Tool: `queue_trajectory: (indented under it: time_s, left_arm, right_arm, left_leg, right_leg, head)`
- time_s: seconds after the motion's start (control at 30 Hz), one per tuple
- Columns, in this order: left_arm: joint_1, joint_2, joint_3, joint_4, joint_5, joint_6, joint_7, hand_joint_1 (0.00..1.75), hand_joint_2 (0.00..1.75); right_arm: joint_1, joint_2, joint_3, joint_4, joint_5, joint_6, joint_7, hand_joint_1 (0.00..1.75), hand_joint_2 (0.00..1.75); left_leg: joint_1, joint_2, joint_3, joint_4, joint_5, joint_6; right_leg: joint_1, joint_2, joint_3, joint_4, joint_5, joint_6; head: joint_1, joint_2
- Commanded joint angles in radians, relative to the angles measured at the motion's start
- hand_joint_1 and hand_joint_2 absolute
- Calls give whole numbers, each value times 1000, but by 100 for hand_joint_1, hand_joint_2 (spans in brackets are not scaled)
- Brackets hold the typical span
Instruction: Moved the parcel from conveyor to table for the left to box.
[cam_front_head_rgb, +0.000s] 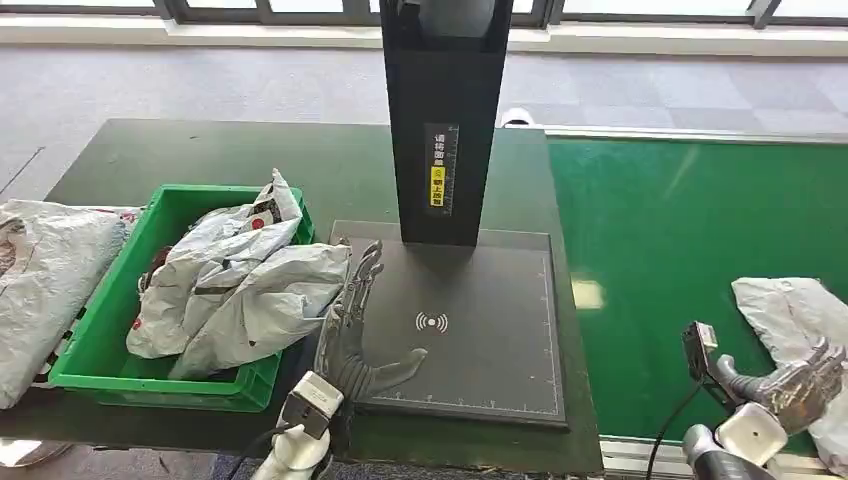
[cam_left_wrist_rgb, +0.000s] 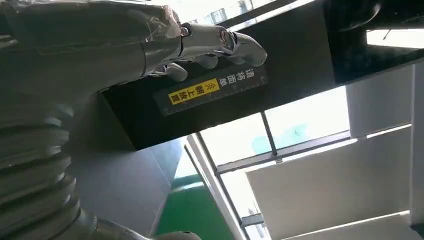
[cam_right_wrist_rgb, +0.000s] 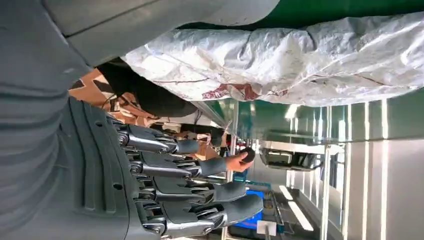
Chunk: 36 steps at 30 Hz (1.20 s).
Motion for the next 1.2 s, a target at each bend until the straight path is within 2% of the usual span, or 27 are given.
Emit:
queue_trajectory:
  time_s: [0.03, 0.33, 0.47, 1.2]
  left_arm:
    - [-26, -24, 33, 62, 15, -10, -31, 0, 175]
    - [-59, -28, 21, 103, 27, -28, -31, 0, 175]
    - [-96, -7, -20, 144, 63, -17, -31, 0, 175]
    - [-96, -7, -20, 144, 63, -17, -31, 0, 175]
  right_arm:
    - [-7, -32, -104, 86, 80, 92, 16, 0, 175]
    - [18, -63, -151, 92, 68, 95, 18, 0, 175]
    - [51, -78, -195, 94, 62, 117, 29, 0, 175]
    - [51, -78, -195, 94, 62, 117, 29, 0, 175]
  left_leg:
    - [0, -1, 2, -1, 0, 0]
    - [0, -1, 1, -1, 0, 0]
    - [0, -3, 2, -2, 0, 1]
    - [0, 1, 1, 0, 0, 0]
  right_leg:
    - [0, -1, 3, -2, 0, 0]
    - [0, -1, 2, -1, 0, 0]
    - [0, -2, 3, -2, 0, 0]
    - [0, 1, 0, -1, 0, 0]
  head:
    - [0, 0]
    - [0, 0]
    - [0, 0]
    - [0, 0]
